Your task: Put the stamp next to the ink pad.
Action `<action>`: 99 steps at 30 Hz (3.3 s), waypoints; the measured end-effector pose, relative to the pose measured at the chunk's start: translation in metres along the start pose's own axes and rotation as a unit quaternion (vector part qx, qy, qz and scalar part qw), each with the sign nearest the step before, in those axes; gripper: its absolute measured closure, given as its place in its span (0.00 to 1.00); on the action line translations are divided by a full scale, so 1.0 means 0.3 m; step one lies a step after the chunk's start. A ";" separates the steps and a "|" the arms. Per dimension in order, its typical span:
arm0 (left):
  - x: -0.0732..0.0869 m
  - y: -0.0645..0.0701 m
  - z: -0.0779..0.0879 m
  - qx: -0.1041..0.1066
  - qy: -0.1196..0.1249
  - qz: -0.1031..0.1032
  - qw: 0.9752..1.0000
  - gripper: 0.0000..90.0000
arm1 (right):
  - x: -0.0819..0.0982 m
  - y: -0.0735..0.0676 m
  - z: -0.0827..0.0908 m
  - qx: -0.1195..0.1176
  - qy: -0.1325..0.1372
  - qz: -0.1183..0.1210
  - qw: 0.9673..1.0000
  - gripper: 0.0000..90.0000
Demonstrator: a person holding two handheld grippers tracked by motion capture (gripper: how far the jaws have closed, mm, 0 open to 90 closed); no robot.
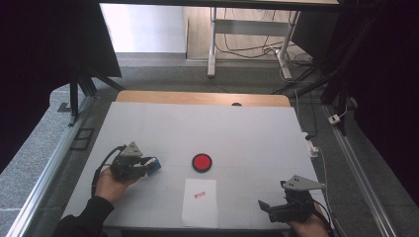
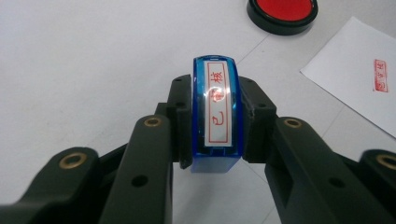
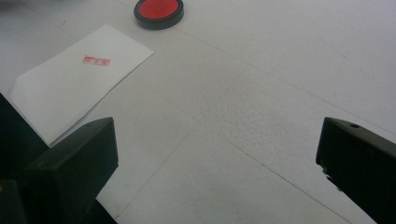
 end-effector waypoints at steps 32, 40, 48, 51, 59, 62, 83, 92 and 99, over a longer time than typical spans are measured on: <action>-0.012 -0.004 -0.017 0.031 0.000 0.057 0.998 0.36 | 0.002 -0.010 -0.005 -0.005 -0.006 0.010 1.000 0.00; -0.039 0.022 0.041 0.043 0.025 0.056 0.997 0.21 | 0.002 -0.009 -0.004 -0.005 -0.006 0.008 1.000 0.00; -0.039 0.049 0.099 0.039 0.030 0.063 0.997 0.10 | 0.003 -0.010 -0.005 -0.007 -0.007 0.010 1.000 0.00; -0.035 0.059 0.118 0.042 0.035 0.066 0.996 0.07 | 0.002 -0.011 -0.005 -0.006 -0.007 0.010 1.000 0.00; -0.013 0.081 0.166 0.037 0.044 0.065 0.996 0.02 | 0.002 -0.009 -0.005 -0.007 -0.007 0.007 1.000 0.00; 0.004 0.088 0.181 0.037 0.047 0.068 0.996 0.00 | 0.002 -0.009 -0.005 -0.009 -0.007 0.007 1.000 0.00; 0.156 0.136 0.304 0.036 0.068 0.088 0.993 0.00 | 0.001 -0.004 -0.004 -0.012 -0.005 -0.003 1.000 0.00; 0.234 0.150 0.316 0.030 0.048 0.095 0.994 0.00 | 0.002 -0.006 -0.005 -0.012 -0.006 -0.004 1.000 0.00; 0.268 0.147 0.324 -0.004 0.029 0.106 0.994 0.00 | 0.003 -0.006 -0.006 -0.011 -0.010 -0.003 1.000 0.00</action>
Point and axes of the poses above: each handheld gripper's, and its own axes: z roughly backward along the jaws, x roughly out of its underside, y roughly to its right, the point moved 10 cm from there along -z, roughly forward along the jaws, and after that the axes turned 5 degrees about -y, right-handed, at the moved point
